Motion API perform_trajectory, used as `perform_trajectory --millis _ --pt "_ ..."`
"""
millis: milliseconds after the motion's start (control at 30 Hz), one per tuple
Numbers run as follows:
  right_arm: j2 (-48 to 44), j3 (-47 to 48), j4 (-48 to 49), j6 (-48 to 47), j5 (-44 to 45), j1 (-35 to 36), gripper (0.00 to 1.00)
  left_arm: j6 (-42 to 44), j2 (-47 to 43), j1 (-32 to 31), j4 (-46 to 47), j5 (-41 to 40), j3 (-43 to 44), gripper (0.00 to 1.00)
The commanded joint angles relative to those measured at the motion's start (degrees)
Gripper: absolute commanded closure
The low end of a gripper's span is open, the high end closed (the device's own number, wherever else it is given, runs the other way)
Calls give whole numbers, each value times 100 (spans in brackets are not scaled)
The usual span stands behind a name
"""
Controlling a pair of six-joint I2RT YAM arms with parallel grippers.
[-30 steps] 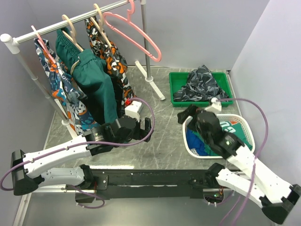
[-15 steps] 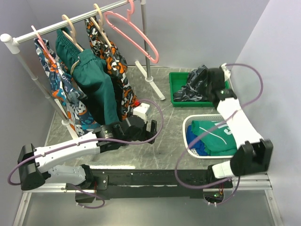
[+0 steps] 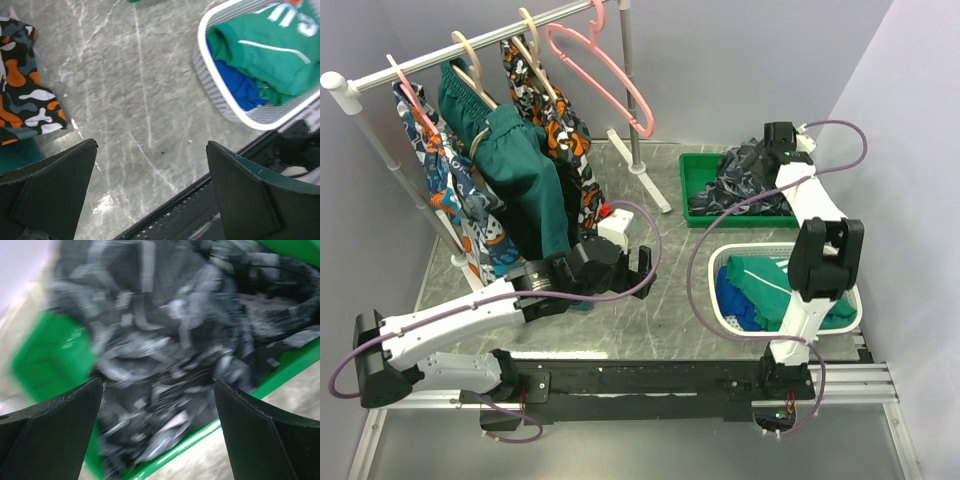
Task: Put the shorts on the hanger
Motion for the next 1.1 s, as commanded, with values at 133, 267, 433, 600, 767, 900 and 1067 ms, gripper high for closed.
perform_trajectory --millis 133,267,433,600,767,900,1067 --pt "932 424 -277 -340 124 -135 1 -87 -226 18 182 322 -99 4" --pt "1503 906 -479 -384 -201 -135 8 -61 -181 18 181 331 -90 4" --pt "1707 1004 -426 -402 -448 -135 87 -26 -252 18 207 252 -99 4" --pt "1014 1241 -593 -419 -553 -135 100 -43 -296 27 181 112 -46 4" --pt "-251 1734 -909 -551 -694 -48 100 -25 -488 27 269 208 -46 4" --pt "-1411 1576 -892 -630 -667 189 100 27 -682 27 260 147 6 4" --pt "-2985 1075 -787 -603 -747 689 100 133 -858 27 155 102 191 4"
